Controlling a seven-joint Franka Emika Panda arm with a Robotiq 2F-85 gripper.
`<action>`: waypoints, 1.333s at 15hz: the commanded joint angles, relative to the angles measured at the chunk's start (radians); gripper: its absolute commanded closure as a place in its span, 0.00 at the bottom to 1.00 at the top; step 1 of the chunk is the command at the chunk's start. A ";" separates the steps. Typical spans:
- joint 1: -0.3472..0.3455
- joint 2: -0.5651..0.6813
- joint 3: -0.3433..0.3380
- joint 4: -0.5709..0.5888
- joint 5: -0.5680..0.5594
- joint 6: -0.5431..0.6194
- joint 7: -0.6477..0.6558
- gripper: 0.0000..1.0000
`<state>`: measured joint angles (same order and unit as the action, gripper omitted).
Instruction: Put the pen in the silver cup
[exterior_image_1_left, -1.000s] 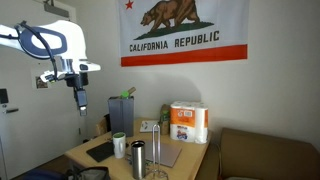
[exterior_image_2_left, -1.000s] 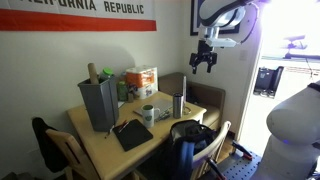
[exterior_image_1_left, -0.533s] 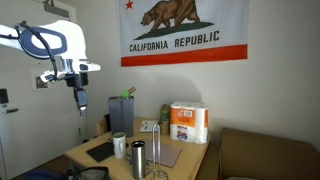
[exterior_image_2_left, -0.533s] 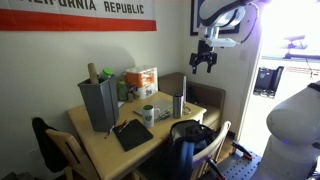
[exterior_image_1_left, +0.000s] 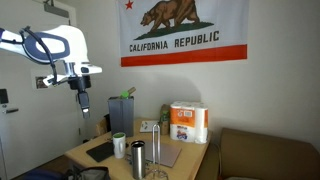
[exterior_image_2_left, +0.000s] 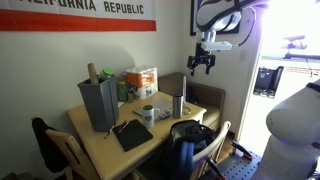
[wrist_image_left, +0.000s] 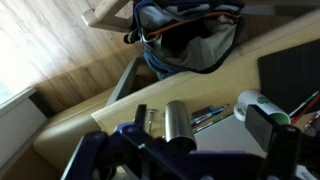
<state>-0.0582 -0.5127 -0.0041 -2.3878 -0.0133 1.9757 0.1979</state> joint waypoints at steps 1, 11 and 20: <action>-0.039 0.093 0.103 -0.044 -0.054 0.194 0.253 0.00; -0.154 0.341 0.322 -0.072 -0.269 0.522 0.859 0.00; -0.045 0.439 0.212 -0.076 -0.314 0.640 1.110 0.00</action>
<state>-0.1260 -0.1327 0.2379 -2.4697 -0.2741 2.5351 1.1582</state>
